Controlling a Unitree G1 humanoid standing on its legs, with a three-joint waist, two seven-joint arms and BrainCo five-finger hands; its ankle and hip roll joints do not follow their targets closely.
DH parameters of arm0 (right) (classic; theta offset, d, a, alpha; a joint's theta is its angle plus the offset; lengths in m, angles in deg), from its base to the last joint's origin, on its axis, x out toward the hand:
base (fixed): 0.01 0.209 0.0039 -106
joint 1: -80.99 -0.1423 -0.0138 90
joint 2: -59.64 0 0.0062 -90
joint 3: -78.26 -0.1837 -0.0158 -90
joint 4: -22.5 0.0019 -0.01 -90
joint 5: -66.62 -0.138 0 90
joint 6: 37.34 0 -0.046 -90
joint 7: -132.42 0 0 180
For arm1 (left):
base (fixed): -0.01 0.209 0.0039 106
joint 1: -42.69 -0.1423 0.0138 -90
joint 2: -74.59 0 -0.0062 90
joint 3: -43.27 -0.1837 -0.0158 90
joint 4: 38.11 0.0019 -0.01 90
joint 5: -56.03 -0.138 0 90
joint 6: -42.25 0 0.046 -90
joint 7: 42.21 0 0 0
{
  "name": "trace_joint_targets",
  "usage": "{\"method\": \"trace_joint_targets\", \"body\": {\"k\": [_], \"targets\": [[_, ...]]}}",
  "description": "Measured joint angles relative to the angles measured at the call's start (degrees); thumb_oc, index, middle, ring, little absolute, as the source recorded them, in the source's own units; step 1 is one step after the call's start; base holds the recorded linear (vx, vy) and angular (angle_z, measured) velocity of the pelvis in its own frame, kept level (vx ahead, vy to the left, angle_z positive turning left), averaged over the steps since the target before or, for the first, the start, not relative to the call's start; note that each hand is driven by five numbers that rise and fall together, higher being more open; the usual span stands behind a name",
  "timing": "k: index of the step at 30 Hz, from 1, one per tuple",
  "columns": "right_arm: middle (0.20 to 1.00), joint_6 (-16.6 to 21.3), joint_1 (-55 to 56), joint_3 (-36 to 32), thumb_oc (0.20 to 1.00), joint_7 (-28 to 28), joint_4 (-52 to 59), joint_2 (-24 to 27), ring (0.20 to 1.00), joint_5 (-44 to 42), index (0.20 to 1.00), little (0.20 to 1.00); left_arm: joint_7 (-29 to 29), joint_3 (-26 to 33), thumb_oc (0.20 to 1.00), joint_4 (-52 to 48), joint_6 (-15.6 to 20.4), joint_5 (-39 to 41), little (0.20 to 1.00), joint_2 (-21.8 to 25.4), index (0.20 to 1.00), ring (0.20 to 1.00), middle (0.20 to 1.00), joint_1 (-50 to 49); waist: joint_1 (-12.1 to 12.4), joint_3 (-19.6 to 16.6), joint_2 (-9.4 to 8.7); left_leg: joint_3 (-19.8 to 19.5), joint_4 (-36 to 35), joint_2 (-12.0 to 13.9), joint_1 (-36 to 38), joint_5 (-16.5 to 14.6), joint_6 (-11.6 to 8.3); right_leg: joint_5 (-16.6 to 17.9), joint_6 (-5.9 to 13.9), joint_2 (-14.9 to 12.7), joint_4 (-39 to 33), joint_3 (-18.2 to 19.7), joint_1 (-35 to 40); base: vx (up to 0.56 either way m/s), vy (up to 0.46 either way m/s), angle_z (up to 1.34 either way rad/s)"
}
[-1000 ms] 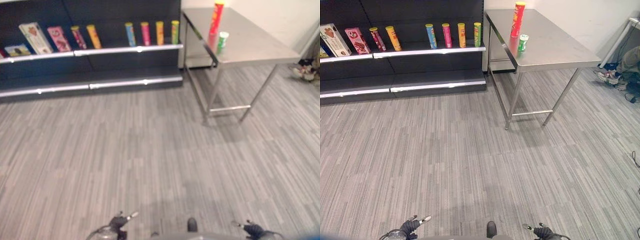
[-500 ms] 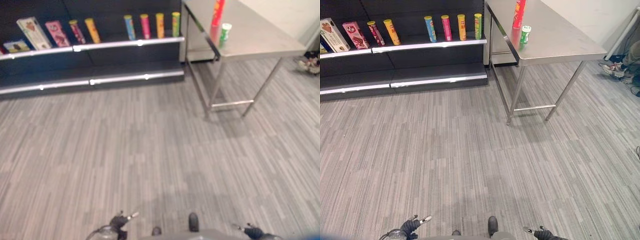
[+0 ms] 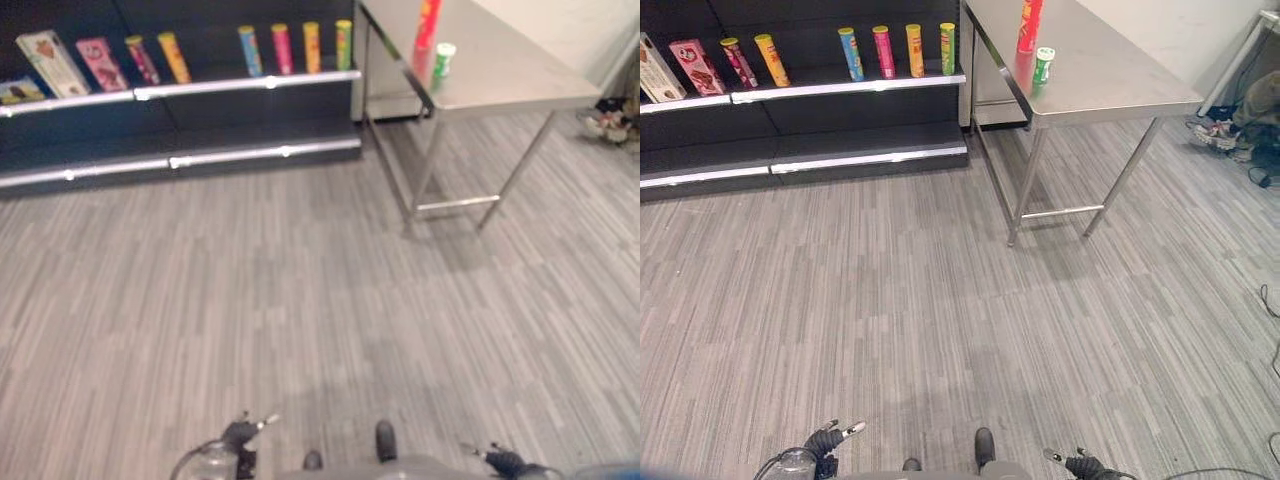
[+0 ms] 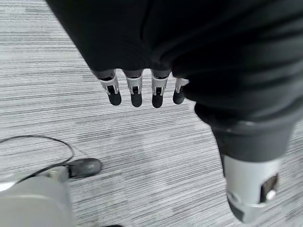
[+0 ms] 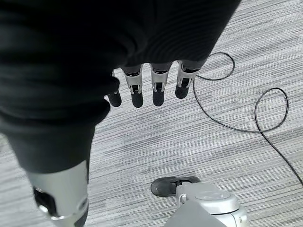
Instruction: Put the goods on the table back onto the shelves and tidy them up.
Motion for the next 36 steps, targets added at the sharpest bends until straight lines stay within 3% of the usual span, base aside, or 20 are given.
{"method": "trace_joint_targets", "body": {"k": [2,3,7,11,13,15,17,18,19,21,23,24,26,27,28,29,30,31,33,36], "targets": [[1.0,0.0,-0.1,-0.1,1.0,0.0,-0.2,-0.1,1.0,0.0,1.0,1.0,0.0,0.0,1.0,1.2,0.0,0.0,1.0,0.0,1.0,1.0,1.0,0.3,-0.3,0.6,0.21,0.2,0.0,0.1,0.5,-0.1,0.19,0.2,0.22,0.2,3.6,0.2,-1.5,0.12,0.192,-0.26],[1.0,-0.2,0.2,-0.1,1.0,-0.1,-0.4,0.0,1.0,0.0,1.0,1.0,0.0,0.1,1.0,1.9,-0.1,0.0,1.0,-0.2,1.0,1.0,1.0,1.1,-1.0,1.8,1.74,-0.5,0.0,0.9,1.3,0.4,1.05,0.1,0.5,0.7,9.9,0.0,-4.2,0.17,0.133,0.16],[1.0,-0.4,2.2,-0.2,1.0,0.0,-1.2,-0.2,1.0,0.0,1.0,1.0,0.1,0.5,1.0,0.8,-0.1,0.0,1.0,0.1,1.0,1.0,1.0,-0.7,-1.4,1.9,1.89,-1.2,0.0,1.6,1.7,1.0,2.52,-3.5,-0.69,0.1,15.1,0.0,-6.4,0.2,0.007,0.23],[1.0,-0.1,2.3,-0.2,1.0,0.0,-0.8,-0.3,1.0,0.0,1.0,1.0,0.1,1.3,1.0,0.7,-0.3,0.0,1.0,0.0,1.0,1.0,1.0,-1.0,-2.2,2.0,2.41,-3.8,0.4,2.7,0.1,0.6,3.2,-4.0,-0.28,0.3,2.6,-0.2,-6.8,0.25,-0.049,0.15],[1.0,-0.1,2.4,0.0,1.0,-0.1,1.7,-0.5,1.0,0.0,1.0,1.0,0.0,4.0,1.0,1.0,-0.2,0.3,1.0,0.0,1.0,1.0,1.0,-0.6,-3.4,3.0,2.23,-4.6,2.1,4.4,0.3,-2.1,2.83,-0.3,1.19,-0.2,-6.7,-1.5,-9.8,0.45,-0.113,0.17],[1.0,0.3,3.1,0.0,1.0,-0.2,2.7,-0.7,1.0,0.0,1.0,1.0,0.0,5.5,1.0,1.0,-0.2,2.4,1.0,-0.1,1.0,1.0,1.0,-1.1,-4.0,3.9,1.53,-5.4,2.9,5.7,2.7,-4.0,1.05,-0.1,2.74,-0.7,-6.2,-3.6,-10.8,0.37,-0.116,0.29],[1.0,0.0,5.4,0.0,1.0,-0.6,1.9,-1.3,1.0,0.1,1.0,1.0,-0.1,5.4,1.0,0.6,0.5,3.2,1.0,0.2,1.0,1.0,1.0,-3.1,-4.3,2.6,-0.1,-6.3,1.3,6.9,7.7,-7.3,-1.87,-7.8,3.66,-1.4,-2.7,-6.8,-10.4,0.27,-0.1,0.46],[1.0,0.1,6.8,-0.1,1.0,-0.7,1.9,-1.4,1.0,0.1,1.0,1.0,0.0,5.5,1.0,0.9,0.4,4.1,1.0,0.0,1.0,1.0,1.0,-3.6,-4.4,1.6,-0.96,-7.1,0.5,7.8,9.4,-8.4,-4.75,-6.0,4.89,-1.1,-0.3,-7.3,-10.9,0.42,-0.198,0.46],[1.0,0.2,6.2,0.1,1.0,-0.6,1.6,-1.0,1.0,0.1,1.0,1.0,-0.2,5.4,1.0,0.8,0.4,4.1,1.0,-1.0,1.0,1.0,1.0,-3.4,-4.3,1.4,0.85,-8.0,3.6,9.8,8.5,-10.4,-6.93,-5.9,5.13,0.7,1.4,-9.3,-11.6,0.41,-0.228,0.31],[1.0,0.9,4.7,1.8,1.0,-0.9,1.6,-0.2,1.0,0.1,1.0,1.0,-0.6,5.5,1.0,0.9,0.3,4.1,1.0,-2.1,1.0,1.0,1.0,-2.9,-4.7,1.1,2.33,-8.0,11.6,10.0,4.7,-11.4,-7.15,-5.8,5.0,3.1,-0.3,-9.5,-10.2,0.54,-0.314,0.38],[1.0,0.9,4.3,2.9,1.0,-1.0,1.1,0.8,1.0,0.2,1.0,1.0,-0.7,5.4,1.0,0.7,0.5,4.1,1.0,-2.7,1.0,1.0,1.0,-1.8,-6.6,0.3,2.56,-8.2,15.9,11.1,4.3,-10.8,-7.6,-3.4,1.51,4.3,-1.4,-10.8,-7.1,0.53,-0.328,0.84],[1.0,0.9,4.3,2.9,1.0,-1.0,1.1,1.1,1.0,0.2,1.0,1.0,-0.7,5.2,1.0,0.5,0.5,4.1,1.0,-2.9,1.0,1.0,1.0,-1.5,-6.7,0.1,2.41,-8.2,17.8,10.9,3.7,-10.3,-7.64,-3.2,1.2,4.4,-1.4,-11.1,-6.7,0.44,-0.309,0.57],[1.0,1.2,3.2,2.9,1.0,-1.0,1.5,2.0,1.0,0.1,1.0,1.0,-0.8,4.3,1.0,0.0,0.4,4.1,1.0,-2.9,1.0,1.0,1.0,-0.6,-6.1,-0.3,1.4,-7.7,30.1,9.7,-1.8,-10.0,-8.05,-3.4,0.94,4.1,-2.7,-10.8,-5.4,0.27,-0.235,0.03],[1.0,1.2,2.2,3.2,1.0,-0.9,2.6,3.1,1.0,0.1,1.0,1.0,-0.8,4.2,1.0,-1.0,0.3,4.1,1.0,-3.5,1.0,1.0,1.0,-1.0,-4.8,-1.2,2.46,-7.2,34.3,10.6,-4.7,-6.1,-7.56,-4.9,1.3,4.8,-0.6,-12.9,-5.7,0.31,-0.311,-0.29],[1.0,0.9,1.3,2.3,1.0,-1.0,3.5,3.2,1.0,0.1,1.0,1.0,-0.8,4.2,1.0,-1.4,0.1,4.1,1.0,-3.4,1.0,1.0,1.0,-1.1,-4.7,-0.9,2.33,-8.3,38.2,10.3,-5.8,-5.6,-8.22,-6.3,-3.2,4.8,7.7,-12.4,-8.4,0.4,-0.385,-0.15],[1.0,0.9,1.2,2.1,1.0,-0.9,3.4,3.1,1.0,0.0,1.0,1.0,-0.9,4.3,1.0,-1.6,0.1,4.1,1.0,-2.9,1.0,1.0,1.0,-1.0,-5.1,-0.8,1.1,-8.0,41.7,9.2,-6.6,-4.4,-9.87,-6.5,-4.55,3.8,9.4,-12.3,-8.2,0.19,-0.161,0.17],[1.0,0.7,1.4,2.2,1.0,-0.4,3.2,3.2,1.0,0.0,1.0,1.0,-0.8,4.3,1.0,-1.6,-0.2,4.1,1.0,-2.9,1.0,1.0,1.0,-0.9,-4.7,-0.4,0.4,-7.4,46.0,9.4,-7.6,-0.8,-8.88,-6.2,-7.56,4.0,8.4,-12.4,-5.4,0.29,-0.183,0.24],[1.0,0.8,1.8,2.4,1.0,-0.3,3.3,3.1,1.0,0.0,1.0,1.0,-0.9,4.2,1.0,-1.9,-0.2,4.1,1.0,-2.8,1.0,1.0,1.0,-0.8,-4.1,-0.5,-0.96,-6.0,48.9,9.2,-8.6,1.2,-8.59,-6.2,-7.43,3.7,5.3,-12.0,-3.0,0.31,-0.163,0.13],[1.0,0.9,0.8,2.4,1.0,-0.1,3.4,2.9,1.0,0.0,1.0,1.0,-0.9,4.4,1.0,-2.1,-0.2,4.1,1.0,-2.4,1.0,1.0,1.0,-0.6,-3.5,-0.2,-2.41,-3.0,48.5,7.0,-11.3,0.1,-7.8,-5.8,-6.94,2.6,1.4,-10.5,-0.3,0.39,-0.162,-0.02],[1.0,0.8,0.8,2.3,1.0,0.0,3.3,2.4,1.0,0.0,1.0,1.0,-1.0,4.4,1.0,-2.2,-0.2,4.1,1.0,-2.2,1.0,1.0,1.0,-0.8,-2.7,0.8,-3.33,0.2,34.1,5.1,-11.4,-1.7,-7.57,-4.4,-5.98,2.4,-4.7,-9.7,5.0,0.29,-0.03,0.16]]}}
